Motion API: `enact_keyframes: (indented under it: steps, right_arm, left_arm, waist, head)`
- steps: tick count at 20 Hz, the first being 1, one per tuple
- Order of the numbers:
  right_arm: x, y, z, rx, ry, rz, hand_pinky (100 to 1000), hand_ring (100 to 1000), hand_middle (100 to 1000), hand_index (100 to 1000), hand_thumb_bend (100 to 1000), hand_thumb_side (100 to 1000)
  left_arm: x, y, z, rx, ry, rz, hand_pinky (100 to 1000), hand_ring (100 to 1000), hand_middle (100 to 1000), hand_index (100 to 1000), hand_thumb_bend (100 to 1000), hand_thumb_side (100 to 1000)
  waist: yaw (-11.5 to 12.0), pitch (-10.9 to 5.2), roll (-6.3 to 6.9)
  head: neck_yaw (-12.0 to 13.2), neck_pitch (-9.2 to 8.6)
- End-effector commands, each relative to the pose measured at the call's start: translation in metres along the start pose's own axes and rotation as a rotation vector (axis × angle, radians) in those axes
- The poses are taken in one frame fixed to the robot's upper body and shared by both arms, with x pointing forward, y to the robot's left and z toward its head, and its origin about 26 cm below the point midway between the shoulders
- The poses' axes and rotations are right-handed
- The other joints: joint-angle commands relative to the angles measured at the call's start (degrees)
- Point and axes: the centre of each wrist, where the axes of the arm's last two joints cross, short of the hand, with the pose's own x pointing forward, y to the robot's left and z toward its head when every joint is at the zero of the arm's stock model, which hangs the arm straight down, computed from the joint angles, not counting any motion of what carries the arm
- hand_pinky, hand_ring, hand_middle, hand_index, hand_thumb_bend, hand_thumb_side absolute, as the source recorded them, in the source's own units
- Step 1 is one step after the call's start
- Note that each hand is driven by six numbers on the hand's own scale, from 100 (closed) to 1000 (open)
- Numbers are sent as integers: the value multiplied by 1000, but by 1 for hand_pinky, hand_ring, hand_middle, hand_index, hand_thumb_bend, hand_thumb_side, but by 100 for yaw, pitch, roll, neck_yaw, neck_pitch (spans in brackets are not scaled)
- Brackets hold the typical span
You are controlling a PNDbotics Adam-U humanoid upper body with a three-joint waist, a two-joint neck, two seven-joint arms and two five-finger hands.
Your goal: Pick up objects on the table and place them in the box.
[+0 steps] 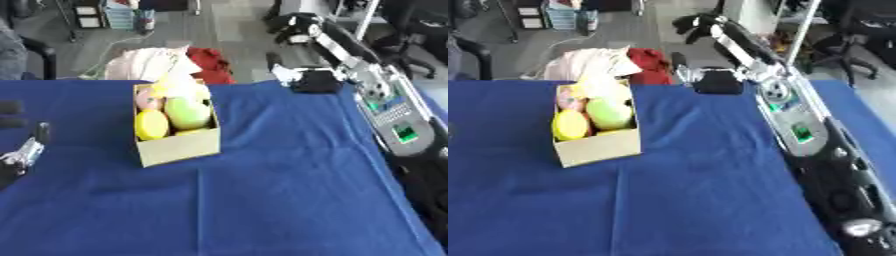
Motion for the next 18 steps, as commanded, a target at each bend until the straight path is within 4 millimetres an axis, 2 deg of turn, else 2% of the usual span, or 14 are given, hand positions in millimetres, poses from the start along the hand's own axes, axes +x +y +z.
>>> enact_keyframes:
  steps: [1, 9, 14, 16, 17, 18]
  right_arm:
    - [7, -2, 15, -134, 5, -103, 860, 691, 718, 851, 100, 495]
    - [-13, 50, 82, -259, 208, -326, 861, 670, 695, 833, 100, 517]
    - [-16, 63, 97, -275, 259, -365, 855, 660, 687, 823, 100, 515]
    - [-16, 67, 101, -277, 271, -379, 857, 661, 689, 823, 100, 541]
    - [-16, 70, 103, -273, 280, -386, 857, 662, 688, 822, 100, 502]
    - [-16, 73, 105, -268, 288, -395, 858, 662, 689, 822, 100, 554]
  left_arm:
    - [5, 10, -2, 33, -33, -16, 819, 650, 656, 739, 492, 397]
    - [-2, 8, 7, 80, -21, 19, 820, 644, 642, 722, 475, 399]
    - [-5, 6, 11, 95, -13, 36, 821, 643, 641, 721, 469, 399]
    - [-7, 5, 13, 101, -6, 41, 819, 637, 634, 718, 466, 399]
    - [-7, 5, 14, 105, -1, 43, 816, 631, 629, 715, 465, 399]
    - [-9, 4, 15, 112, 6, 45, 815, 629, 627, 714, 463, 397]
  waist:
    - [-43, -139, 12]
    - [-260, -102, 46]
    - [-312, -79, 75]
    - [-310, -61, 90]
    - [-308, -50, 98]
    - [-315, -39, 110]
  head:
    - [99, 111]
    - [178, 398]
    - [265, 420]
    - [303, 429]
    - [315, 424]
    - [340, 415]
